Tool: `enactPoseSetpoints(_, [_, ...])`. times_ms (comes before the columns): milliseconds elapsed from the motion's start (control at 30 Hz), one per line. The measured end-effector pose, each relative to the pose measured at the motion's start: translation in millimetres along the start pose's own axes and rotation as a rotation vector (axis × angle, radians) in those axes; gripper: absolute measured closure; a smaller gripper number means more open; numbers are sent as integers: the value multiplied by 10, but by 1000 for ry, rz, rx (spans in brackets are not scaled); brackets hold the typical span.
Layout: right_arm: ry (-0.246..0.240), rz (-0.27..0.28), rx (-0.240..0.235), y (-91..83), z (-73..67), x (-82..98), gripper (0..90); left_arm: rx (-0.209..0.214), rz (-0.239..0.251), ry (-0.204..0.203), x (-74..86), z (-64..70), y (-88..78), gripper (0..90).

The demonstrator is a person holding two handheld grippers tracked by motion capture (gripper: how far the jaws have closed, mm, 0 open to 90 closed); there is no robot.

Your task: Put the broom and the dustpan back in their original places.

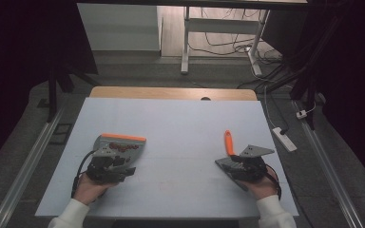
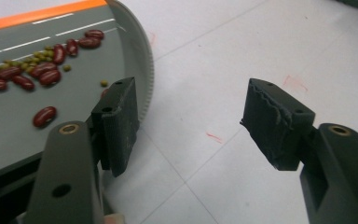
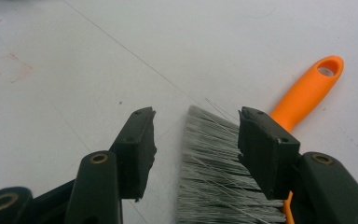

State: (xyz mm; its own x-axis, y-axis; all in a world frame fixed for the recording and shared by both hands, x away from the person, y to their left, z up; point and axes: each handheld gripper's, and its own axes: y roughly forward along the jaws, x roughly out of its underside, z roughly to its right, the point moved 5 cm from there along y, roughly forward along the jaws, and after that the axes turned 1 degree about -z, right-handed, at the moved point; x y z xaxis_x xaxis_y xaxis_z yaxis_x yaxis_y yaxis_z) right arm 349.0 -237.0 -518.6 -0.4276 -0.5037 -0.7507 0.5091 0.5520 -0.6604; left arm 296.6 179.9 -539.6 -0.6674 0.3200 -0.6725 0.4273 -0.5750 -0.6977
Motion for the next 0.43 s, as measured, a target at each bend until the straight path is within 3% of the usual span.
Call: enactPoseSetpoints(433, [-14, 18, 4, -11, -2, 7, 459, -5, 3, 3, 10, -2, -2, 358])
